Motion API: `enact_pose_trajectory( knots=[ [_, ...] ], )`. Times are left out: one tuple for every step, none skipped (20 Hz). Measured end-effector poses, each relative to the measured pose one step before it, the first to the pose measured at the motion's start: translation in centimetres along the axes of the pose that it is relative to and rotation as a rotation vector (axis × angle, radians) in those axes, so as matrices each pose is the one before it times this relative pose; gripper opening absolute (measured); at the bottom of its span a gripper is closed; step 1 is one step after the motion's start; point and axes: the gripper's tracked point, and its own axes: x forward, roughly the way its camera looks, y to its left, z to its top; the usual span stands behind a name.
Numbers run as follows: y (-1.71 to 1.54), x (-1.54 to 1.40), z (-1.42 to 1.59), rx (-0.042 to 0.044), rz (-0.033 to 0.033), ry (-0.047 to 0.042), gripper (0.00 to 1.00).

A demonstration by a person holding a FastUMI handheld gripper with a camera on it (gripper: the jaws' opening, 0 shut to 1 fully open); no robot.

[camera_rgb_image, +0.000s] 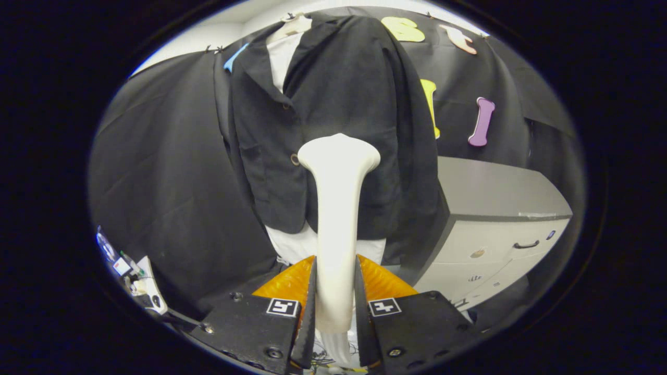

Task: Iron the clothes twice with a garment steamer, once on the left side and once on the right side.

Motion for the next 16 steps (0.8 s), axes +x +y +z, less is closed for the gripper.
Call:
enact_pose_trajectory(
  knots=[
    [0.317, -0.258, 0.916, 0.00210, 0.00469, -0.02404, 0.36],
    [0.444, -0.359, 0.693, -0.00532, 0.00963, -0.01638, 0.36],
    [0.444, -0.234, 0.853, 0.00132, 0.01191, -0.01243, 0.36],
    [0.642, -0.431, 0.732, 0.00213, 0.00951, -0.01380, 0.36],
    [0.488, -0.431, 1.012, -0.00365, 0.00382, -0.01650, 0.36],
    [0.553, -0.426, 1.022, -0.00650, 0.00457, -0.01922, 0.36],
    [0.544, -0.219, 1.040, -0.00540, 0.00687, -0.01498, 0.36],
    [0.718, -0.352, 0.929, -0.00074, 0.01039, -0.01636, 0.36],
    [0.737, -0.127, 0.758, -0.00631, 0.00796, -0.01251, 0.36],
    [0.671, 0.103, 0.789, -0.00404, 0.00530, -0.01467, 0.36],
    [0.523, 0.294, 0.888, -0.00710, 0.00458, -0.01351, 0.36],
    [0.622, 0.323, 0.781, -0.00802, 0.00688, -0.01424, 0.36],
    [0.449, 0.311, 0.641, -0.00849, 0.01017, -0.01603, 0.36],
    [0.902, 0.229, 0.825, -0.00774, 0.01111, -0.01247, 0.36],
    [0.693, 0.300, 0.741, -0.00760, 0.00914, -0.00869, 0.36],
    [0.943, 0.187, 0.418, -0.00642, 0.00798, -0.00694, 0.36]
  ],
)
